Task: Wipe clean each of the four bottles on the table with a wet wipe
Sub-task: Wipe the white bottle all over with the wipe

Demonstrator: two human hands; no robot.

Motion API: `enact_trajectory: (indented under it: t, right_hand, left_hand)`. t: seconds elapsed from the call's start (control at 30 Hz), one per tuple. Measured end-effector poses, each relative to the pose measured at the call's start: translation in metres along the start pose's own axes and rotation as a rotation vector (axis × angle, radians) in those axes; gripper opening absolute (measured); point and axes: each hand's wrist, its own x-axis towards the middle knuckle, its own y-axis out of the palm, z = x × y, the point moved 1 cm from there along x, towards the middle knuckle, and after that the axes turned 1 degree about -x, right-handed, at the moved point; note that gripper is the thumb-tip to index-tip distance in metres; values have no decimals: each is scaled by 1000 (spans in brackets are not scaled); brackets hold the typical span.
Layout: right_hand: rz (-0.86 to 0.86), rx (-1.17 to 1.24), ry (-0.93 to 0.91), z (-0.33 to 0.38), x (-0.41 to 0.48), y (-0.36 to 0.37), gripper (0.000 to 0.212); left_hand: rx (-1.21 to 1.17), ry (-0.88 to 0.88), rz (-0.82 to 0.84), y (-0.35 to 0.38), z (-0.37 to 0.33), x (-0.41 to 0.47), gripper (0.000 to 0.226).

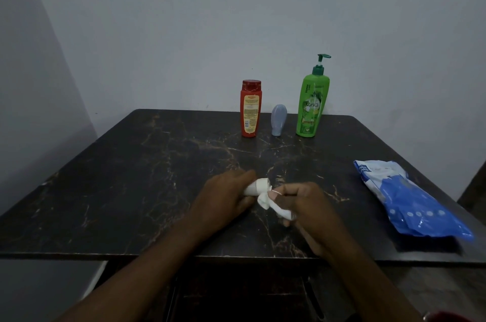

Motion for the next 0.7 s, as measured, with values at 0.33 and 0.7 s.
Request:
enact_trajectory:
  t: [0.33,0.7]
  right_hand:
    - [-220,-231,-293,-1,8,-4,13]
    - [-214,-301,-287,-8,18,-4,15]
  left_hand:
    - [-88,-51,-29,-4,-3,0,24]
    - [-127,-62,-21,-3,-2,0,26]
